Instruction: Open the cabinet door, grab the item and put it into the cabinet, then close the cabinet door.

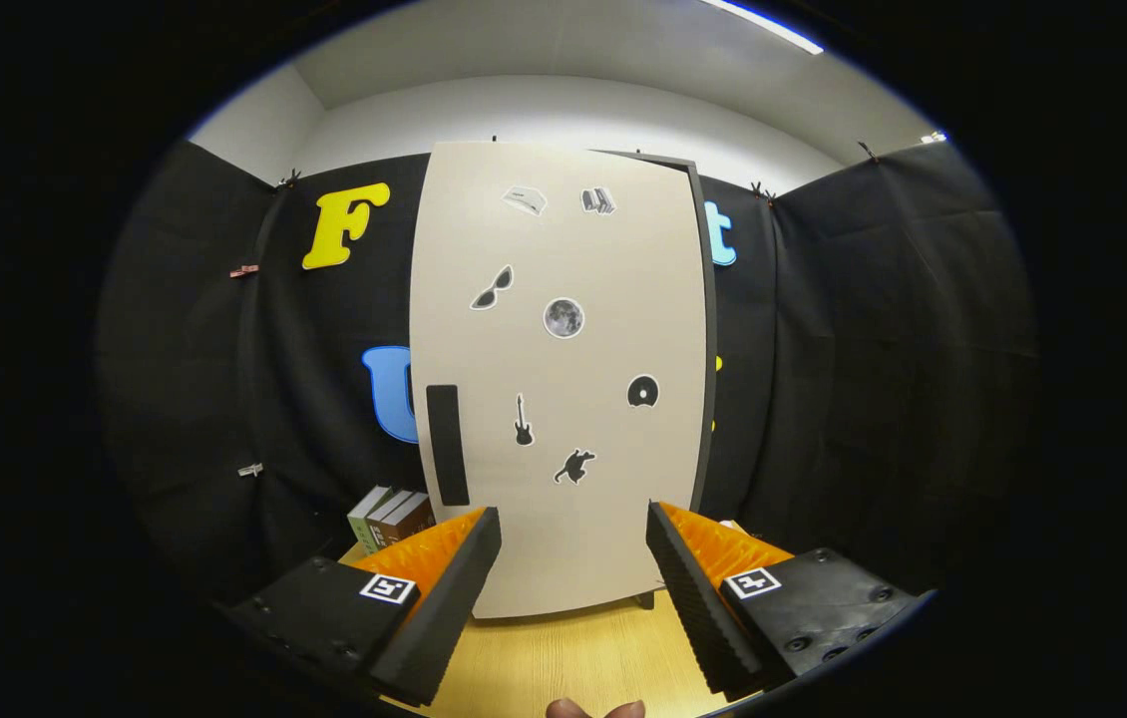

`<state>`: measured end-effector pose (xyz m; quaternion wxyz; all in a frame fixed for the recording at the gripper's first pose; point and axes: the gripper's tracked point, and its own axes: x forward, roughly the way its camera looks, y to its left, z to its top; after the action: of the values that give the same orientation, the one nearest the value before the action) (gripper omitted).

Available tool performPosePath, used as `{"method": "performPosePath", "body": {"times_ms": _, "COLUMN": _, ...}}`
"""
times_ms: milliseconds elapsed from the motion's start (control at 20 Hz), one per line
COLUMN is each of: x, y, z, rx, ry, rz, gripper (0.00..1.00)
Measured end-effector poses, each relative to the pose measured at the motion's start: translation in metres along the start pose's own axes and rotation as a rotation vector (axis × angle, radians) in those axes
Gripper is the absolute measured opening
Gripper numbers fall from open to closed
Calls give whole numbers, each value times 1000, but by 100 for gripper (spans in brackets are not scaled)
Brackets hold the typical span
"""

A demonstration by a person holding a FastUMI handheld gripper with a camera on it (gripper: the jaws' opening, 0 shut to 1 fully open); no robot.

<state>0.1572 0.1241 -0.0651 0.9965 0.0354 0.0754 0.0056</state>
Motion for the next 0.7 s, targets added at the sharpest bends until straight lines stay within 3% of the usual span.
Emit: {"method": "performPosePath", "body": {"times_ms": 700, "x": 0, "y": 1, "z": 0, "rx": -15, "ry": 4, "rz": 14, "gripper": 96}}
